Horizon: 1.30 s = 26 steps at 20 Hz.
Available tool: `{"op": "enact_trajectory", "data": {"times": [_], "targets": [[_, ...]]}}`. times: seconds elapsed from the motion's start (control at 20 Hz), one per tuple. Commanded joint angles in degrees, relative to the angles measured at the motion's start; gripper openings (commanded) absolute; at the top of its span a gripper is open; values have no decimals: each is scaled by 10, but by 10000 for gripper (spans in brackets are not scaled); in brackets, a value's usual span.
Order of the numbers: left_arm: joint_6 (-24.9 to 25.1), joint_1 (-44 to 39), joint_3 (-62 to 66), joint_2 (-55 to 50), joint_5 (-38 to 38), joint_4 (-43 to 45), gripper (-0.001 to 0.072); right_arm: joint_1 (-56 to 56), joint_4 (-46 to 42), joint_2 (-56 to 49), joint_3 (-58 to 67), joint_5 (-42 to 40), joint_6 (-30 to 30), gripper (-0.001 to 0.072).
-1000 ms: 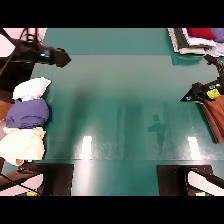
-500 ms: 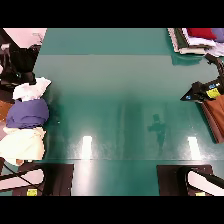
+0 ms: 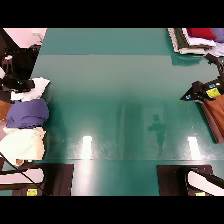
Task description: Fold the shirts.
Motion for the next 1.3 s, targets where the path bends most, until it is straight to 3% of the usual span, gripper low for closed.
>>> {"op": "enact_trajectory", "data": {"times": [0.0, 0.15, 0.35, 0.65, 0.75, 0.9, 1.0, 1.1, 1.2, 1.25], "targets": [[37, 1, 55, 62, -30, -74, 29, 0, 1, 0, 43, 4, 15, 17], [84, -16, 137, 164, -61, -198, 29, 0, 1, 0, 141, -7, 18, 18], [89, -111, 207, 266, -137, -214, 29, 0, 0, 0, 266, -61, 18, 18], [31, -311, 179, 276, -181, -214, 29, 0, 0, 0, 369, -98, 18, 17], [10, -370, 131, 264, -143, -214, 29, 0, 0, 0, 374, -98, 17, 18], [-38, -440, 18, 261, -18, -213, 29, 0, -2, 0, 373, -85, 17, 17], [-84, -454, -60, 260, 68, -212, 29, 0, -2, 0, 373, -80, 17, 18], [-89, -453, -123, 259, 106, -211, 36, 0, -2, 0, 373, -74, 17, 18], [-64, -452, -149, 254, 101, -186, 588, 0, -2, 0, 373, -75, 17, 18], [-61, -444, -148, 252, 99, -162, 621, 0, -2, 0, 373, -75, 17, 17]]}}
